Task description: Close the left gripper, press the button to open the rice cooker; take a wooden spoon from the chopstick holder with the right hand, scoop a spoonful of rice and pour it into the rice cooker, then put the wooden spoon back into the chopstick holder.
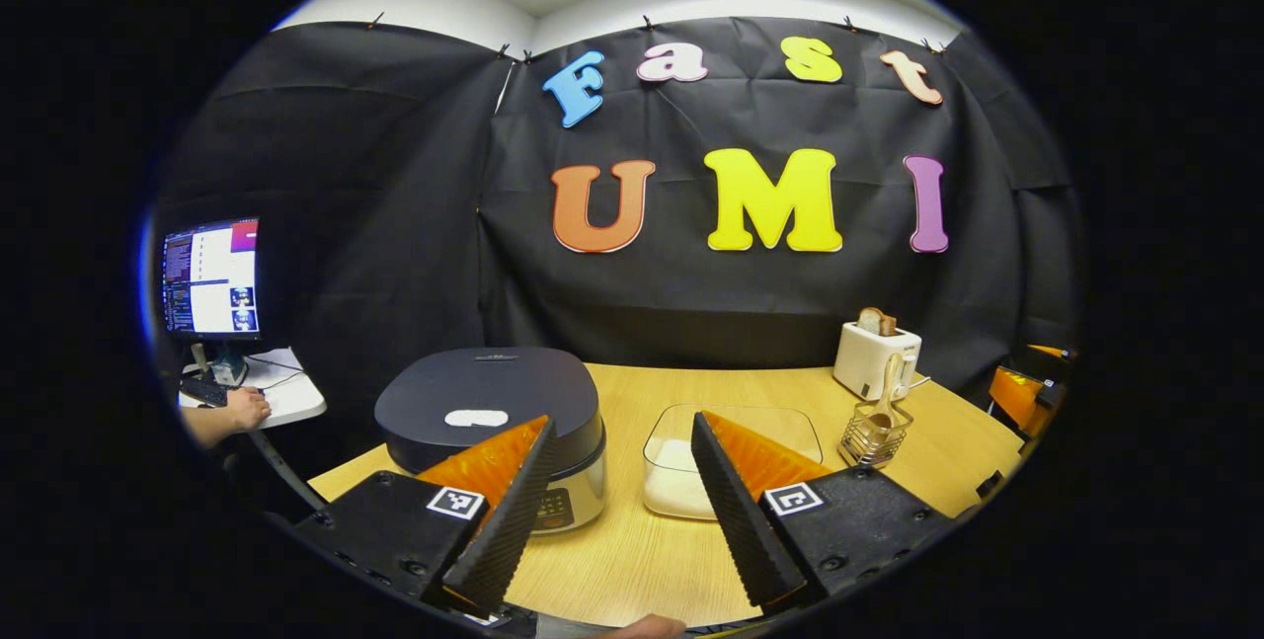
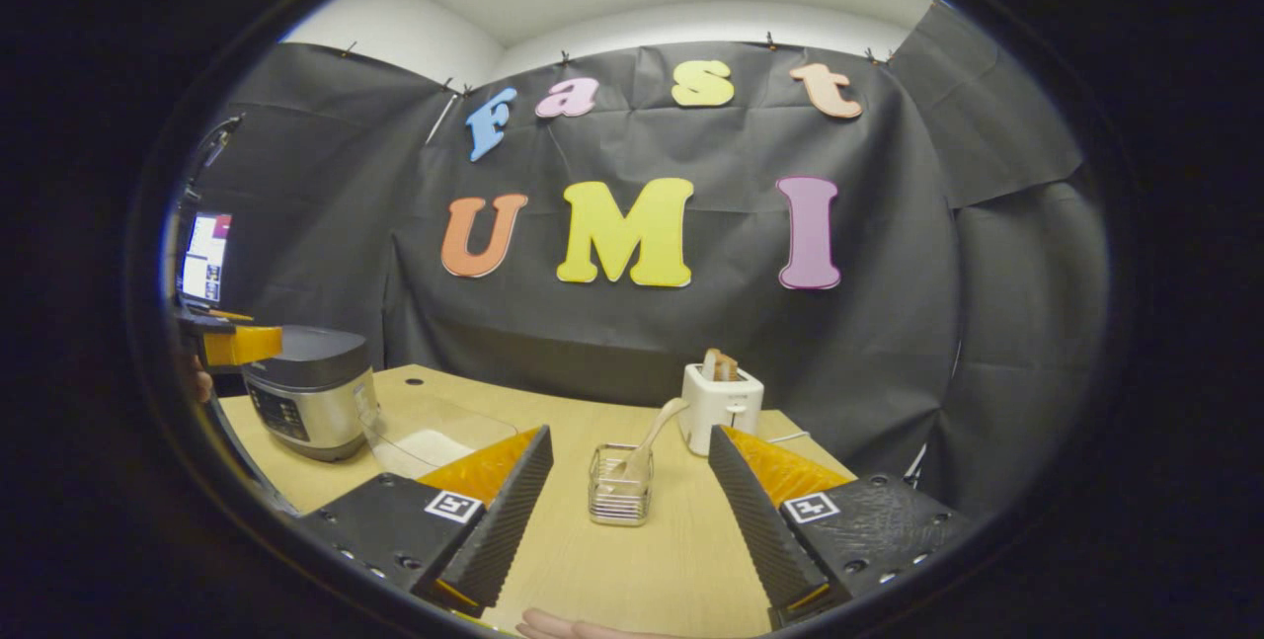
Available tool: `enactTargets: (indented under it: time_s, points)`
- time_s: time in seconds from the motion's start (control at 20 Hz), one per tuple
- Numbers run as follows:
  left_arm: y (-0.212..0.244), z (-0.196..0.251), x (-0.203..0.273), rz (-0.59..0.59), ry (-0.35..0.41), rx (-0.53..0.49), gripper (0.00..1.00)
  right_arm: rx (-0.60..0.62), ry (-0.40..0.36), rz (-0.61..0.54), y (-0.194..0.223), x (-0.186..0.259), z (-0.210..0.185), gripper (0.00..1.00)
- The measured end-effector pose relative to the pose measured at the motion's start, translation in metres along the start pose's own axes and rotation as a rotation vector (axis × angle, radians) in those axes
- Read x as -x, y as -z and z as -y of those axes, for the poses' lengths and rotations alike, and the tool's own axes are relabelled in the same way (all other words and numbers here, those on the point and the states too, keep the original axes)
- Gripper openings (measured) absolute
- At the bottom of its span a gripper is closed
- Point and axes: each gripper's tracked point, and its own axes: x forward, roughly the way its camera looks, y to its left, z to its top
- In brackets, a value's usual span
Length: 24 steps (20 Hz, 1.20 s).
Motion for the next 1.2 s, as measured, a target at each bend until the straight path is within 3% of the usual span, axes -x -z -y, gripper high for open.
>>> enactTargets:
  time_s: [0.1,0.2,0.3,0.45,0.55,0.65,0.75,1.2]
  points:
    - [0.002,-0.011,-0.005,-0.038,-0.016,0.001,0.84,-0.002,0.003,-0.003,0.001,-0.001,0.002,0.95]
    - [-0.001,-0.020,-0.010,-0.073,-0.025,-0.009,0.72,-0.008,0.006,0.001,-0.001,0.000,0.005,0.95]
    - [-0.009,-0.033,-0.015,-0.086,-0.056,-0.035,0.51,-0.014,0.011,0.011,-0.006,0.002,0.009,0.95]
    - [-0.011,-0.057,-0.027,-0.129,-0.113,-0.049,0.39,-0.024,0.014,0.025,-0.013,0.007,0.014,0.95]
    - [-0.011,-0.069,-0.036,-0.166,-0.137,-0.050,0.17,-0.026,0.023,0.040,-0.019,0.010,0.020,0.95]
    - [-0.006,-0.081,-0.046,-0.213,-0.159,-0.059,0.10,-0.032,0.033,0.049,-0.022,0.010,0.026,0.95]
    - [0.000,-0.088,-0.052,-0.260,-0.168,-0.048,0.03,-0.048,0.031,0.059,-0.027,0.012,0.030,0.95]
    - [0.025,-0.102,-0.063,-0.385,-0.192,-0.024,0.03,-0.092,0.039,0.121,-0.049,0.027,0.051,0.95]
